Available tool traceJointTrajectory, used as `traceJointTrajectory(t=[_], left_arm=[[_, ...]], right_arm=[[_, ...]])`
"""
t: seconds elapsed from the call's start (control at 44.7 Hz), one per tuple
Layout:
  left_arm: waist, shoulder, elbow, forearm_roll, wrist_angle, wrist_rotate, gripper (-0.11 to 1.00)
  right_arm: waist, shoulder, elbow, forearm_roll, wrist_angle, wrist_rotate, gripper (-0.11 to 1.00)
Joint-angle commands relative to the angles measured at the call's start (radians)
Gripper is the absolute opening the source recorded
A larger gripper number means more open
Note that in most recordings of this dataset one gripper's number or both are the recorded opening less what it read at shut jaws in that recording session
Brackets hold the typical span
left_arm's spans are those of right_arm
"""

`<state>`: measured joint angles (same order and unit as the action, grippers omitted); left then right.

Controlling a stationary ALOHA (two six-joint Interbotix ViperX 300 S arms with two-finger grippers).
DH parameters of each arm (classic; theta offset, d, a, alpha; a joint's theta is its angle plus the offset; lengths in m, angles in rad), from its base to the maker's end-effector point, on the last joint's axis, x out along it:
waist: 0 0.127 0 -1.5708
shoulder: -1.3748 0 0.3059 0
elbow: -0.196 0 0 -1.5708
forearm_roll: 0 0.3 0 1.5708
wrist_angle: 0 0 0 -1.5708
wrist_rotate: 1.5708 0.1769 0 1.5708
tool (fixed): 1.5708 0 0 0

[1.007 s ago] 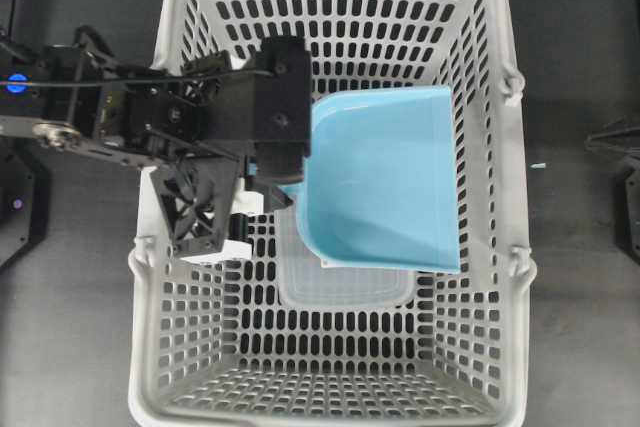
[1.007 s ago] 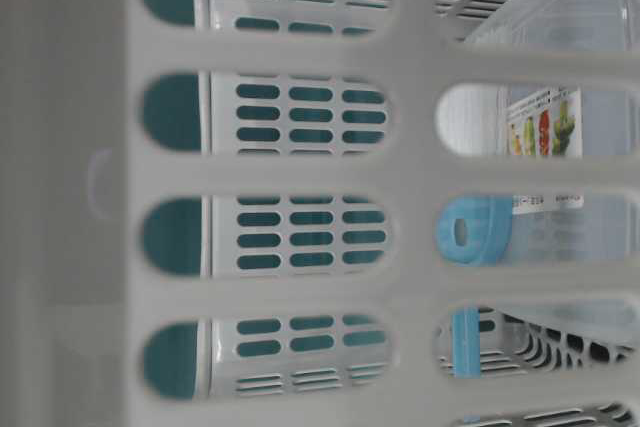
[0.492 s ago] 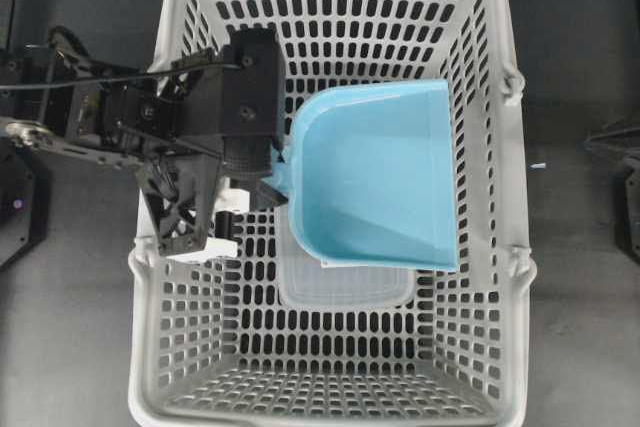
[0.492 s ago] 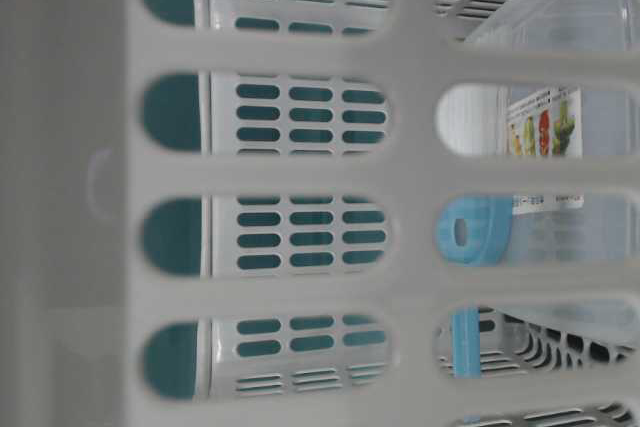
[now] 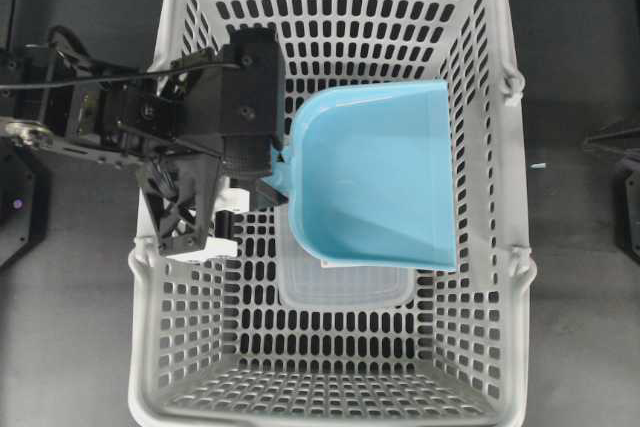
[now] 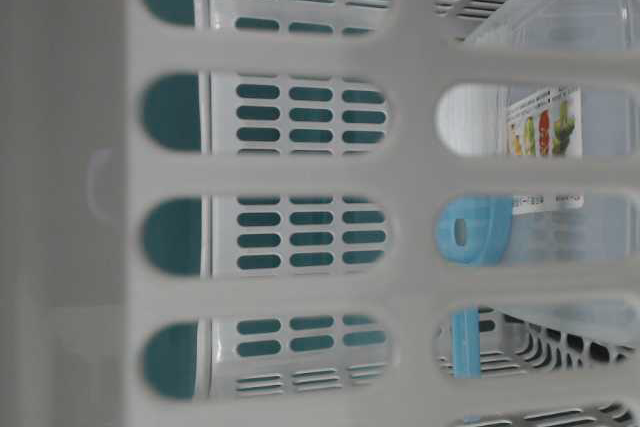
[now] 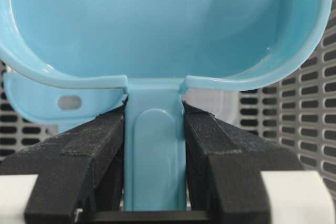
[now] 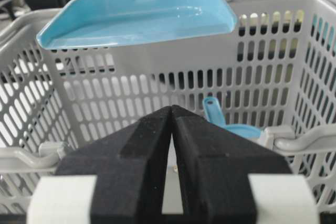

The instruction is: Pick up the dustpan from the shopping basket with the left arm.

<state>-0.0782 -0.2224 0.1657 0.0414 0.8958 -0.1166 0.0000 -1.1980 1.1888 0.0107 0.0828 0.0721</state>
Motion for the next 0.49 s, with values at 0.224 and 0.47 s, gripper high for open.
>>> traceJointTrajectory(t=[0.224, 0.47], left_arm=[[0.000, -0.021, -0.009, 0.005, -0.005, -0.008, 0.28], [-0.002, -0.021, -0.008, 0.003, -0.005, -0.008, 0.28]], right_arm=[[0.000, 0.006, -0.005, 0.003, 0.011, 0.020, 0.00], [0.000, 0.006, -0.003, 0.003, 0.015, 0.020, 0.00]])
